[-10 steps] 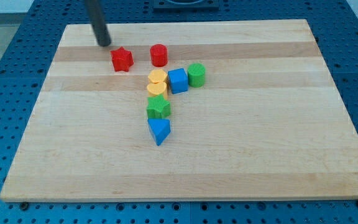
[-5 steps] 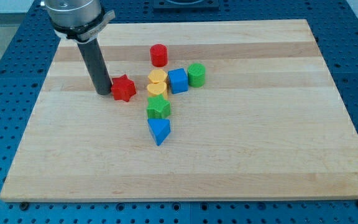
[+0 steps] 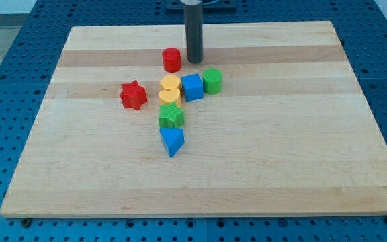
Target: Place the red star parallel left to the heart
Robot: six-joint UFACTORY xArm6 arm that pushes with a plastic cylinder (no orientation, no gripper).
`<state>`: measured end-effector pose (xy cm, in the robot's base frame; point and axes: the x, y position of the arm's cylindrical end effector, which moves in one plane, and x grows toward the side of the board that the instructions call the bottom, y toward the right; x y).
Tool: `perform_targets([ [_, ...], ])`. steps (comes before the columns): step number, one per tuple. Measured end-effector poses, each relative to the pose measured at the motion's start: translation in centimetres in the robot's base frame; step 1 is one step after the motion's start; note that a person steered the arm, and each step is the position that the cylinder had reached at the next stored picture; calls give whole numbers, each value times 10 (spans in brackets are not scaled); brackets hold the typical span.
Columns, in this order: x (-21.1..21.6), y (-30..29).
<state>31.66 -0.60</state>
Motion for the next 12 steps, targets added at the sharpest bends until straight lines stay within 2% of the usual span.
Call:
perform_targets([
  [3, 2, -31],
  [8, 2, -188],
  [9, 2, -189],
  [10, 23, -167],
  [11, 66, -136],
  [12, 42, -142],
])
